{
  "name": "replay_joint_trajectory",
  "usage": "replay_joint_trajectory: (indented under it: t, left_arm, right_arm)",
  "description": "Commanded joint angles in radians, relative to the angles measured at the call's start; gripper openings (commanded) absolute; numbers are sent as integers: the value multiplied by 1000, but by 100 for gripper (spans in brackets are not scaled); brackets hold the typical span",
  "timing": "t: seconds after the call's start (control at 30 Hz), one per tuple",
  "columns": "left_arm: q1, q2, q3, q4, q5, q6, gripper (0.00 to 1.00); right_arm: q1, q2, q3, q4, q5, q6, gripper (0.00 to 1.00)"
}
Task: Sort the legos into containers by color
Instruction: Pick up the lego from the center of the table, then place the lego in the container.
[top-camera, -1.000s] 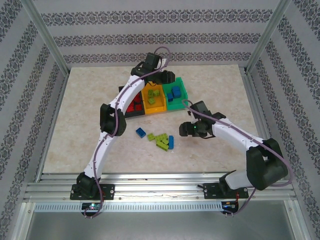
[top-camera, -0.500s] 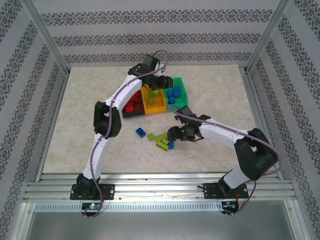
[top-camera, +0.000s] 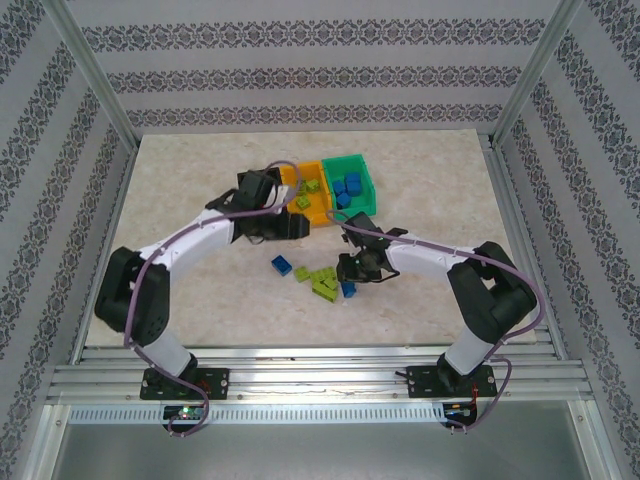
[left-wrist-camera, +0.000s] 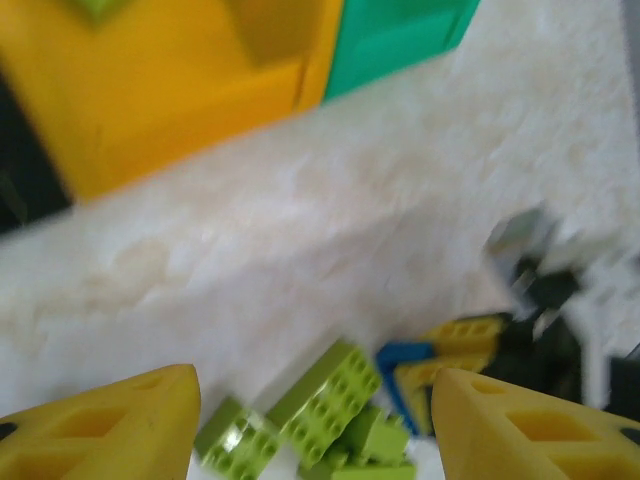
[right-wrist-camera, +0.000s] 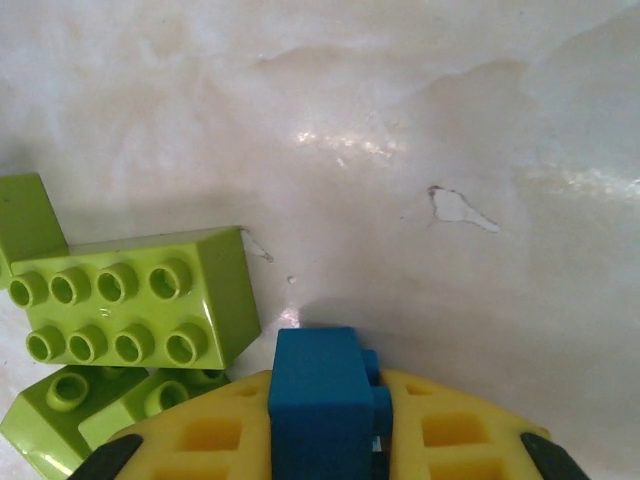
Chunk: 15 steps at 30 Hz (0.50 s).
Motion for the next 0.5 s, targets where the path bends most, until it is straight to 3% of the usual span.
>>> replay_joint_trajectory:
  t: [0.0,0.17,0.47]
  left_arm:
    - [-11,-100,-129,62,-15,-18,63]
    - [-11,-104,-193,-25,-56,1,64]
    - [-24,31,-75,-193,-182,-1,66]
  right_arm:
    - [-41,-35,0,-18,-4,-13,21]
    - [-94,2,189,-92,6,-92,21]
    - [-209,222,641,-150,105,-167,24]
